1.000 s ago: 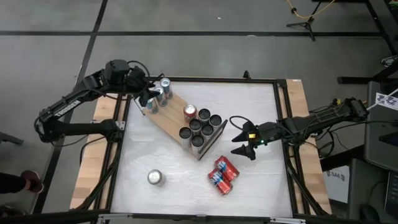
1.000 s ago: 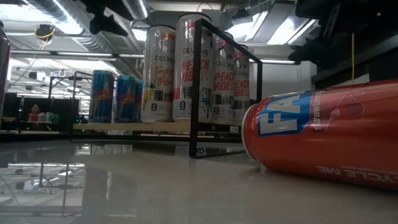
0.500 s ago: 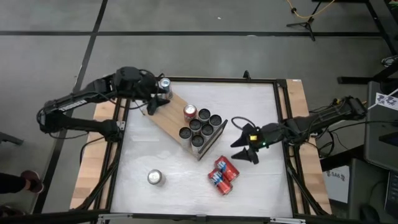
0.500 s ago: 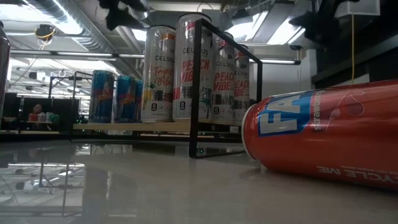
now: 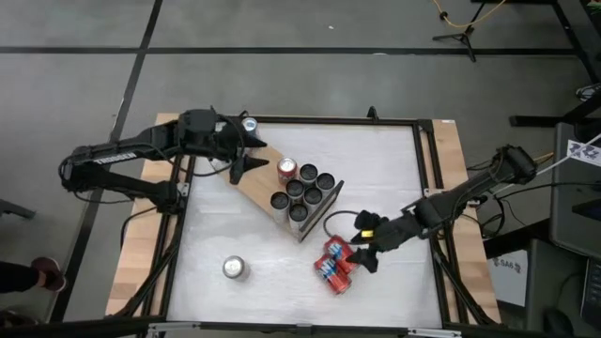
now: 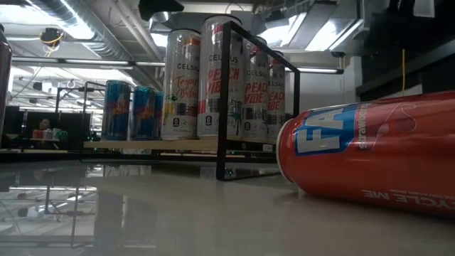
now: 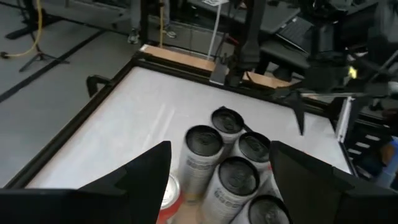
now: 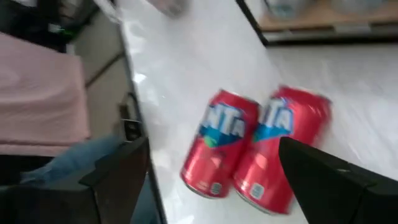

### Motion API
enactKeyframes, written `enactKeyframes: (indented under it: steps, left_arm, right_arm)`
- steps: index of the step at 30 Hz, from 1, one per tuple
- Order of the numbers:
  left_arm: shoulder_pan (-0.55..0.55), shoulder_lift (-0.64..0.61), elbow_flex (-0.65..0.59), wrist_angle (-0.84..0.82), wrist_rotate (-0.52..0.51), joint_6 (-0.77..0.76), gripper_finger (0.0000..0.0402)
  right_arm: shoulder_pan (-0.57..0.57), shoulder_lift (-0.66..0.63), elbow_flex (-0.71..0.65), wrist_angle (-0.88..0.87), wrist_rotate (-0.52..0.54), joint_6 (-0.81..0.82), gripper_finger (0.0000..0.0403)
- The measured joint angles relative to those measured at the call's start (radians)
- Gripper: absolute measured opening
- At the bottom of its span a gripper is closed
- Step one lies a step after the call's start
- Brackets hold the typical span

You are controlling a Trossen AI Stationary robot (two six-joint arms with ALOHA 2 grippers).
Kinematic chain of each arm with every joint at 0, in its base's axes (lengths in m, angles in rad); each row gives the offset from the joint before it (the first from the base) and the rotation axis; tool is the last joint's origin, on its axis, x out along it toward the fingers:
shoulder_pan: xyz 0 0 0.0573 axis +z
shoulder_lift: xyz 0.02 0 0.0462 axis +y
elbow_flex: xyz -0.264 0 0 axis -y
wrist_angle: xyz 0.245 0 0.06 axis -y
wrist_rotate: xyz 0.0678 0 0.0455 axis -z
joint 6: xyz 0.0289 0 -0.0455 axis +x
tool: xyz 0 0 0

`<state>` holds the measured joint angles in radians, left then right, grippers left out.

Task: Place canned beverage on shelf
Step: Put the top red soda can on the shelf aligned with the other red soda can

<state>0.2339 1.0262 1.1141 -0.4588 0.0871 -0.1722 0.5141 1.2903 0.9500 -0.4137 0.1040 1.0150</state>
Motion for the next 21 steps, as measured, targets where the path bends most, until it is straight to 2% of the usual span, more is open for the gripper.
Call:
enactKeyframes:
  steps: [7,12,21]
  left_arm:
    - [-0.058,0.002,0.000,-0.002,-0.001,0.000,0.0266]
    - [-0.087,0.001,0.000,-0.002,-0.004,0.000,0.0266]
    - [-0.127,0.002,0.000,-0.003,-0.094,0.000,0.0266]
  right_arm:
    - [0.003,0.128,0.069,-0.116,-0.007,0.057,0.0353]
    - [0.003,0.186,0.078,-0.117,-0.010,0.058,0.0353]
    - [0.003,0.234,0.078,-0.147,-0.018,0.061,0.0353]
